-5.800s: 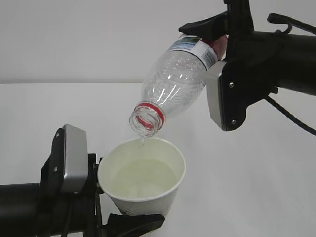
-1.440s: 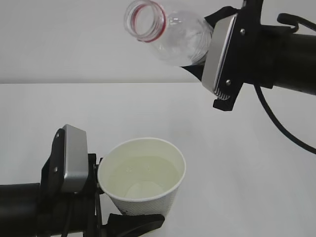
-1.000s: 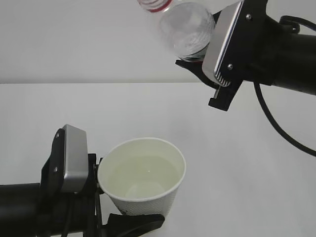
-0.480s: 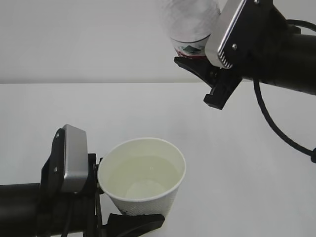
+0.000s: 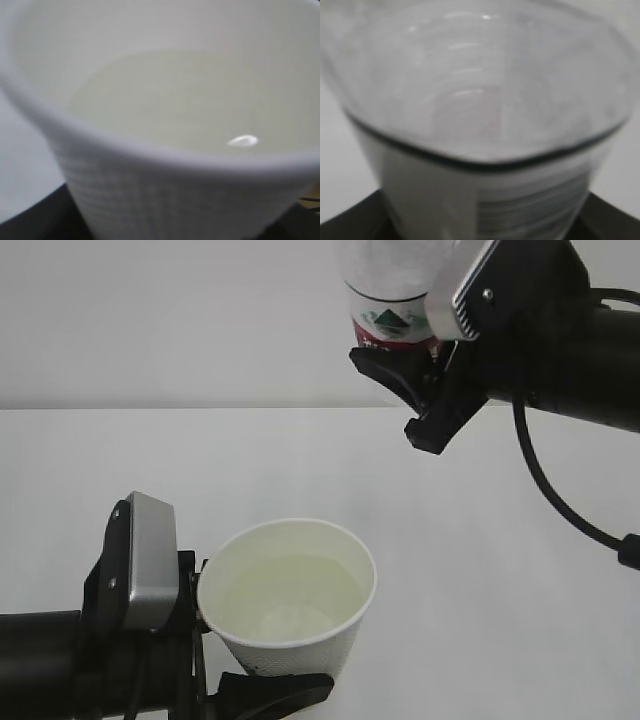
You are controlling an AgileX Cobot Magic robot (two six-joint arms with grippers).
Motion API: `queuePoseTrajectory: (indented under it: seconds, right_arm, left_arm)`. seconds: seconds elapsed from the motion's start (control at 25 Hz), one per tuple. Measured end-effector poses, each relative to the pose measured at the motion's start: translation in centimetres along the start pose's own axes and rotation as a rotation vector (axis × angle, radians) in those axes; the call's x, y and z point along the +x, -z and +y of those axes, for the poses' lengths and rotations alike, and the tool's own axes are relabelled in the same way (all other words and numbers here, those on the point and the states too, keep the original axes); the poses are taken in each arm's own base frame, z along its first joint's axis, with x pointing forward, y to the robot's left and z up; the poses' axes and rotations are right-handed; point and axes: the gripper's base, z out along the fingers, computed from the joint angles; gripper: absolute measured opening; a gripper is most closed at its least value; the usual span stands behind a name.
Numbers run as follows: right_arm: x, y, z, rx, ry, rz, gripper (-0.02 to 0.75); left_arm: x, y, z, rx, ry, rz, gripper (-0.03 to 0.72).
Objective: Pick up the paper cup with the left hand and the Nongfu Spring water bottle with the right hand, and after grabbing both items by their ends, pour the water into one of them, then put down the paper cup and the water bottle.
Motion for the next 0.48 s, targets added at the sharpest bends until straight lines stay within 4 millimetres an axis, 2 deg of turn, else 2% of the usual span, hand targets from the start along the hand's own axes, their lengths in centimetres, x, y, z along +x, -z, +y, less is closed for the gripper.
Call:
queuePoseTrajectory:
  seconds: [0.48]
  right_arm:
    - [0.00,0.00,0.00,0.000,-0.151,0.000,0.467]
  left_arm:
    - [-0.01,0.00,0.00,0.000,0.000,-0.001,0.519]
